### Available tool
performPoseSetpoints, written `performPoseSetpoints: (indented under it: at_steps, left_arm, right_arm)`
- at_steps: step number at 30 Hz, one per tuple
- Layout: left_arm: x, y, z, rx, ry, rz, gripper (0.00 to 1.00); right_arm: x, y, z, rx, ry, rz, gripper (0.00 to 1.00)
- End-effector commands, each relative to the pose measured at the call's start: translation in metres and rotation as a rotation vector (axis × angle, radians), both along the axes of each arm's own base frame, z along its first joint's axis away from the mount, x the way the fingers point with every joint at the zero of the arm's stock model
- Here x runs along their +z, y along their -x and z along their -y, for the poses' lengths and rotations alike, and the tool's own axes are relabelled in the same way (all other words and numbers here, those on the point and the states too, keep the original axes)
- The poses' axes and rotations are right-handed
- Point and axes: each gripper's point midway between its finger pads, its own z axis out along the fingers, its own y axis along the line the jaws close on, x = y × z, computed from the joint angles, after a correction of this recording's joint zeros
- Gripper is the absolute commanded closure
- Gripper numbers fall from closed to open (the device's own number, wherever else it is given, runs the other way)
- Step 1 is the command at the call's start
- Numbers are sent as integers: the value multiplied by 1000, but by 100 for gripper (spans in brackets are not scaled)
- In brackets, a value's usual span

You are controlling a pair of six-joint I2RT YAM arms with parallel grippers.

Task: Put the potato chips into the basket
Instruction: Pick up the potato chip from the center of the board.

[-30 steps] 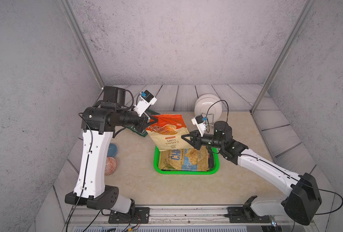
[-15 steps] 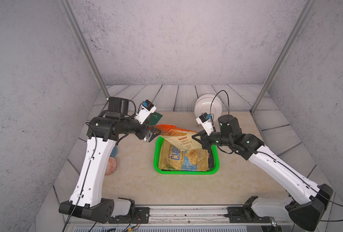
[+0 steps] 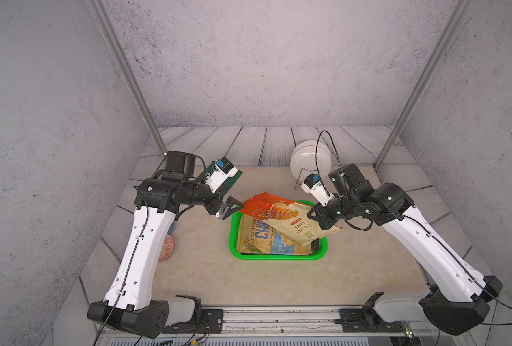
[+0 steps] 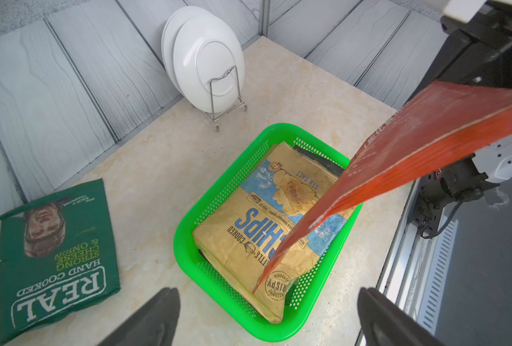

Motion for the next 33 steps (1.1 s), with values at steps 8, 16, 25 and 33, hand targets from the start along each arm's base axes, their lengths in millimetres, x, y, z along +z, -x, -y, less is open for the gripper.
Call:
performPoseSetpoints:
  at_steps: [8, 16, 25, 33]
  left_arm:
    - [-11, 18, 15, -114, 24, -23, 1]
    - [-49, -36, -32, 203, -10, -101, 1]
    - [-112, -63, -97, 478, 3, -285, 1]
    - [-151, -53, -103, 513, -3, -359, 1]
  right_arm:
    - [-1, 11, 7, 101, 179, -35, 100]
    - [-9, 8, -10, 197, 276, -36, 100]
    - [-29, -2, -42, 305, 311, -94, 100]
    - [-52, -12, -65, 363, 337, -145, 100]
